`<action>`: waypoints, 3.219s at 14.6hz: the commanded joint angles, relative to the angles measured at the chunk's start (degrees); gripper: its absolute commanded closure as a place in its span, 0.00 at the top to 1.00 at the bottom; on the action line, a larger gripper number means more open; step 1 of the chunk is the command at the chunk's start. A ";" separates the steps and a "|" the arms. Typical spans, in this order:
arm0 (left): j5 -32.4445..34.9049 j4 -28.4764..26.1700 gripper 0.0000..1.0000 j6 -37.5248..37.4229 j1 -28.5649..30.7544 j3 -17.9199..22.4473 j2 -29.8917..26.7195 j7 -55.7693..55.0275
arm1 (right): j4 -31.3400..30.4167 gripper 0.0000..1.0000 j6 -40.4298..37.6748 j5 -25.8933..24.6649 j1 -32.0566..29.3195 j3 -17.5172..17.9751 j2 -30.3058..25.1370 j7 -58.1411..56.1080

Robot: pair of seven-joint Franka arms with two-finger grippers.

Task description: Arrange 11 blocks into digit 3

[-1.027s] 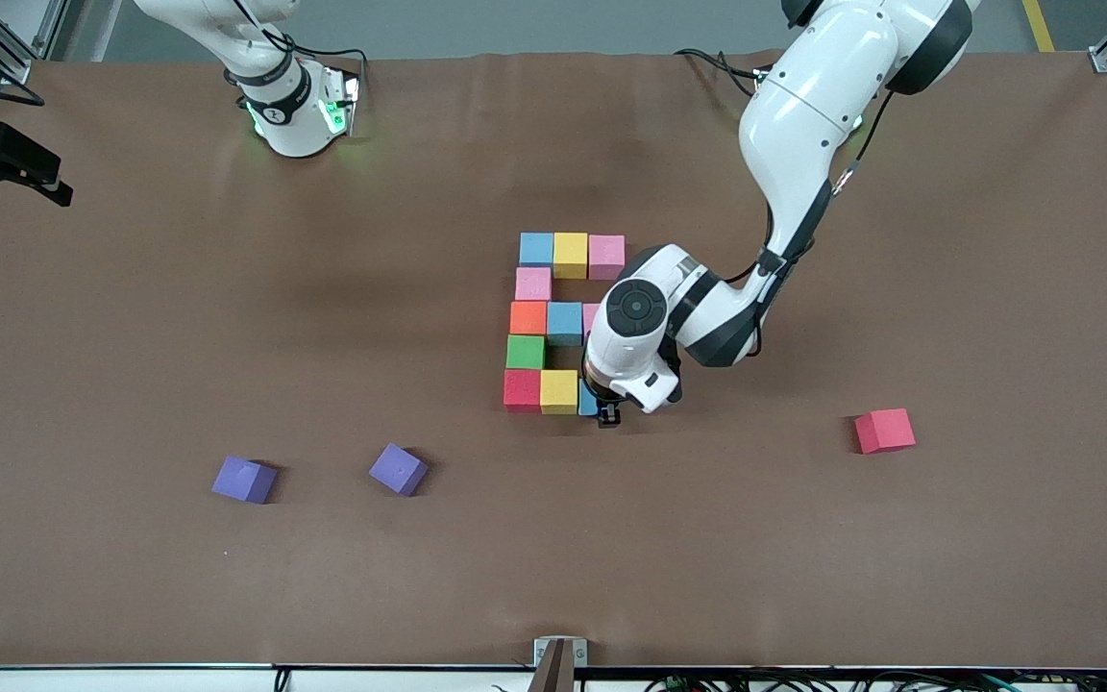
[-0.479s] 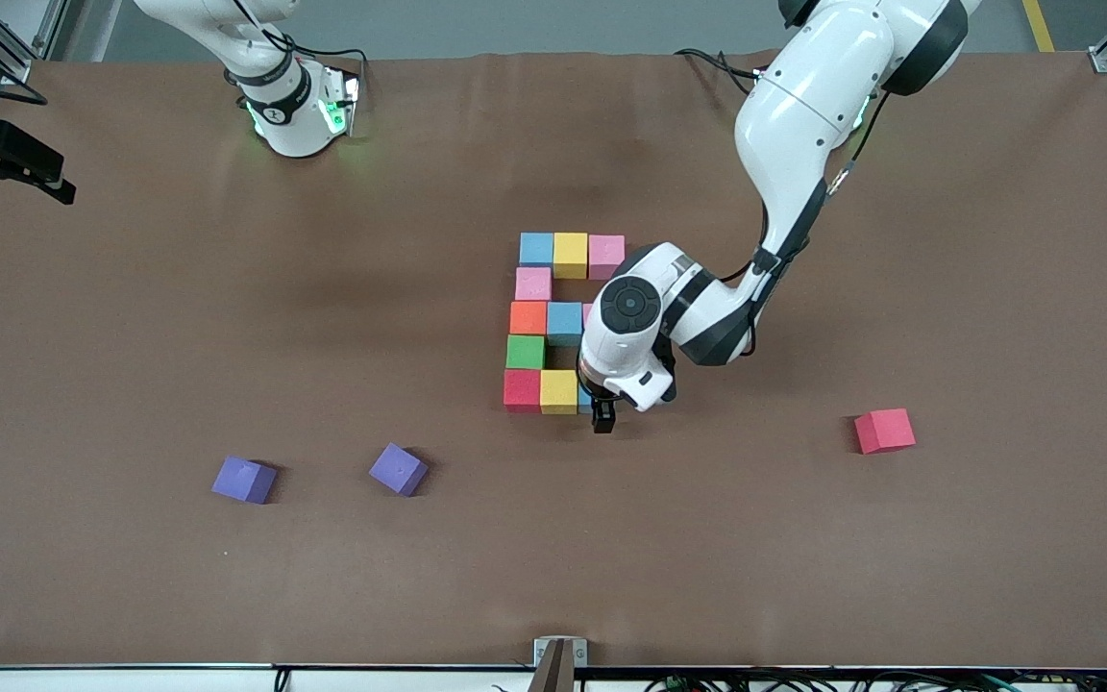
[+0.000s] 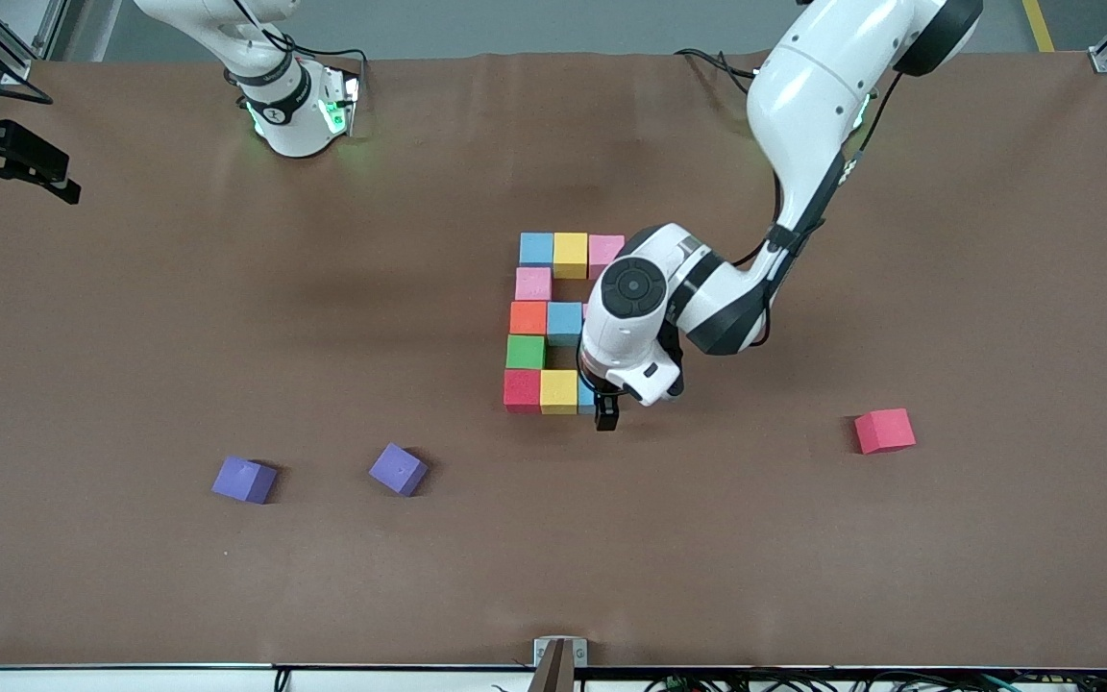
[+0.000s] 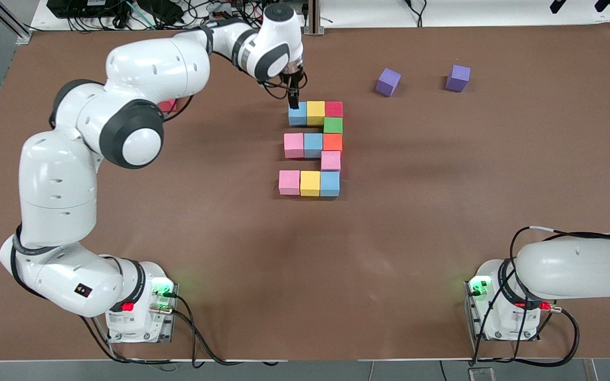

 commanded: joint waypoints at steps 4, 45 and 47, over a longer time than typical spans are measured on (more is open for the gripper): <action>0.57 -1.11 1.00 -10.67 3.39 -0.19 -10.44 19.86 | -0.49 1.00 -0.10 0.50 0.11 0.23 -0.61 0.23; -11.12 -16.41 1.00 -36.88 23.88 10.10 -47.02 123.45 | -2.60 1.00 1.48 -0.03 0.20 0.14 -2.28 0.50; -11.12 -16.49 1.00 -36.88 23.88 10.10 -47.02 123.53 | -2.69 1.00 1.48 -0.03 0.20 0.14 -2.28 0.41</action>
